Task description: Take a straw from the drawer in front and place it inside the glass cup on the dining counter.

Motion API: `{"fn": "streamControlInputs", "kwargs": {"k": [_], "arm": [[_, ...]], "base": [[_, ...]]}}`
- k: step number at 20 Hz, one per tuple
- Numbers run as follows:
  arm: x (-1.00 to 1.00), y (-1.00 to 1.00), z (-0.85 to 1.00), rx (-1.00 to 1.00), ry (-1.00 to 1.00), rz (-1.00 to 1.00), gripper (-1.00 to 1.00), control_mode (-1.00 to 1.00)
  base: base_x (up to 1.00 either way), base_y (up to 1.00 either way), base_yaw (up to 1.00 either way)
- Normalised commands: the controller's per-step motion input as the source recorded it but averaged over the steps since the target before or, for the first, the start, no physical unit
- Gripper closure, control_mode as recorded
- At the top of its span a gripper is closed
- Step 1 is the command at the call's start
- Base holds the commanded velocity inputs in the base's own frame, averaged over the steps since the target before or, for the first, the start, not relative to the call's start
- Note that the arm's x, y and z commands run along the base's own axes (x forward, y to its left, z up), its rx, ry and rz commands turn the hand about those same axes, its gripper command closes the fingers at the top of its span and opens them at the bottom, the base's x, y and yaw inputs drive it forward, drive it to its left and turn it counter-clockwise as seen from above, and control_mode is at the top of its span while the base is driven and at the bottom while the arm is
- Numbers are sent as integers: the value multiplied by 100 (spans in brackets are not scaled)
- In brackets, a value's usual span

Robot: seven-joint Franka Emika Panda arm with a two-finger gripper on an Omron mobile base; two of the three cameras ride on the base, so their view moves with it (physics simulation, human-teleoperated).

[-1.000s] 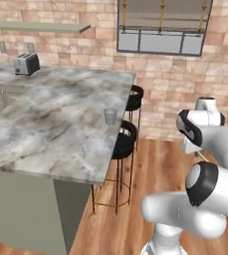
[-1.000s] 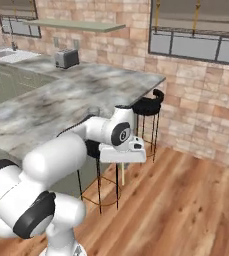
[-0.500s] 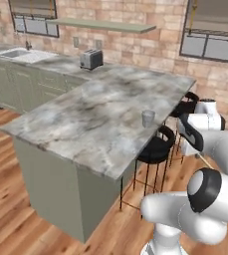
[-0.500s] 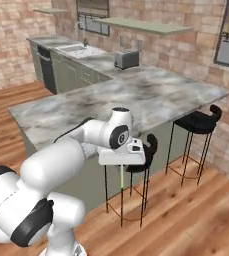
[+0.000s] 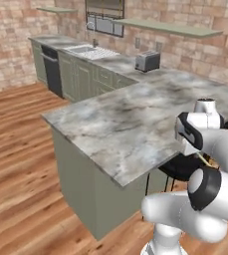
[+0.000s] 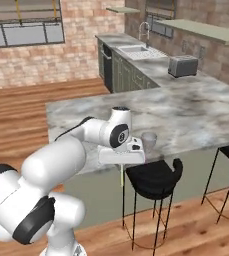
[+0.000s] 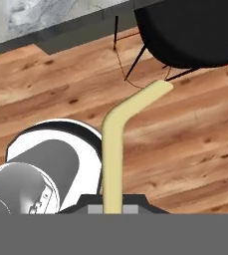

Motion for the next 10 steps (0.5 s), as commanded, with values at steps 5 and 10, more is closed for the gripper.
{"fn": "streamControlInputs", "kwargs": {"k": [5,10], "arm": [[0,0,0,0,0,0,100,100],[0,0,0,0,0,0,100,100]], "base": [[0,-53,48],[21,-69,36]]}}
